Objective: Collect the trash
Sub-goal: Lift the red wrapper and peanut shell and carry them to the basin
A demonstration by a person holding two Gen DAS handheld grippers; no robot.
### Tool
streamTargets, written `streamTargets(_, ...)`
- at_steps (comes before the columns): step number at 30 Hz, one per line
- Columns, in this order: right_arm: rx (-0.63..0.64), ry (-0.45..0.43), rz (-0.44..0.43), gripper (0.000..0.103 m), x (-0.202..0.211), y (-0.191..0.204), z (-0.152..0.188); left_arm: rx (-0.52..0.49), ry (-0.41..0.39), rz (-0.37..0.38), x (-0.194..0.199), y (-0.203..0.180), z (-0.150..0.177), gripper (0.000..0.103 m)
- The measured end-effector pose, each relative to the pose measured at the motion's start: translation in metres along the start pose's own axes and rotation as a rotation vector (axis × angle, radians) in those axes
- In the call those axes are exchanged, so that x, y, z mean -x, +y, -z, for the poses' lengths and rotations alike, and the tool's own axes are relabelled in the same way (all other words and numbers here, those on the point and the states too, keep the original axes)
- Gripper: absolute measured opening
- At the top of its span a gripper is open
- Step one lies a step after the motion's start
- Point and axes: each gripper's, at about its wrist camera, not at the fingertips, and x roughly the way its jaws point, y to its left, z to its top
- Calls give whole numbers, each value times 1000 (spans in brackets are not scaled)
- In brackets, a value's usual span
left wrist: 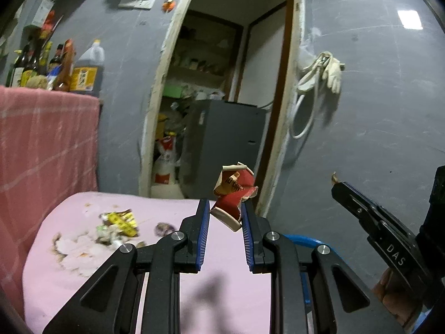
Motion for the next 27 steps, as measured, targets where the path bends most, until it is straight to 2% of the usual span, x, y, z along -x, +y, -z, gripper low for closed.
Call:
streamTargets(6,-28,-24,74,10,17,-27,-1,-48,-34,47,-9,-30,-1,19)
streamTargets(12,-74,-6,159,10,28,-59,5,-73,-14,112,-30,-61,6,19)
streamTargets(17,-134,23,233,10,34,-84,11,-62,48,175,-54,-77,18,19)
streamTargets(27,-253,145,339,10,34,-128,33,-54,190,232,-101,-105,32,19)
